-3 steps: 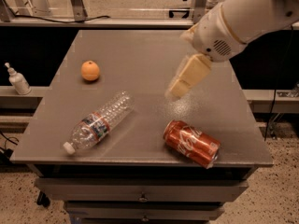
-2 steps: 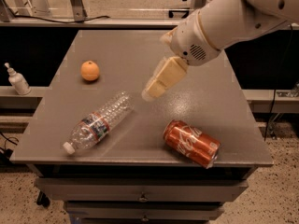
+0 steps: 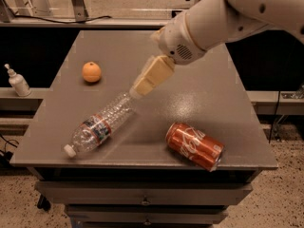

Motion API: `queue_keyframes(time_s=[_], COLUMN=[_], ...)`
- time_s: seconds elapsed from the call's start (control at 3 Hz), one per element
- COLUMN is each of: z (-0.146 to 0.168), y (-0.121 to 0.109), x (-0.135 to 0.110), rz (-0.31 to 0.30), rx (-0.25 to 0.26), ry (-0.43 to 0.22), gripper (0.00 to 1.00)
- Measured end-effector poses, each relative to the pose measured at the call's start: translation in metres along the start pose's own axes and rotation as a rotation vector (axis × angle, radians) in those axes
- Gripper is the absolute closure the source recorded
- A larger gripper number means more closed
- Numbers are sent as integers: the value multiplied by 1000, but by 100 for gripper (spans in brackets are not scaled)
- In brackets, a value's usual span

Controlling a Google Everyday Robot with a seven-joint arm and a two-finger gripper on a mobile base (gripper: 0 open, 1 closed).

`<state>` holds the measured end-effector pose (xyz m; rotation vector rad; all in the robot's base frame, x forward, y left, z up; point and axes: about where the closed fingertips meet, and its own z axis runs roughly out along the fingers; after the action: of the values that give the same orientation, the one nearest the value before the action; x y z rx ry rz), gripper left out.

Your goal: Pick orange

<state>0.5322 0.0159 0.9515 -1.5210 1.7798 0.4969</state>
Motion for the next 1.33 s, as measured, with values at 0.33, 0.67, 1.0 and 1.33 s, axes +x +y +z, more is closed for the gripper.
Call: queue_keyframes(time_s=[0.33,0.67,1.0,1.33], z=[38,69,105,135], y=[-16,-31,-40,-49], x=[-21,-34,-39,-38], rz=[-6,2,-10,-19], rx=[-1,-8,-6,6], ry=[-81,-137,-176,-204], gripper=[0,0,0,0])
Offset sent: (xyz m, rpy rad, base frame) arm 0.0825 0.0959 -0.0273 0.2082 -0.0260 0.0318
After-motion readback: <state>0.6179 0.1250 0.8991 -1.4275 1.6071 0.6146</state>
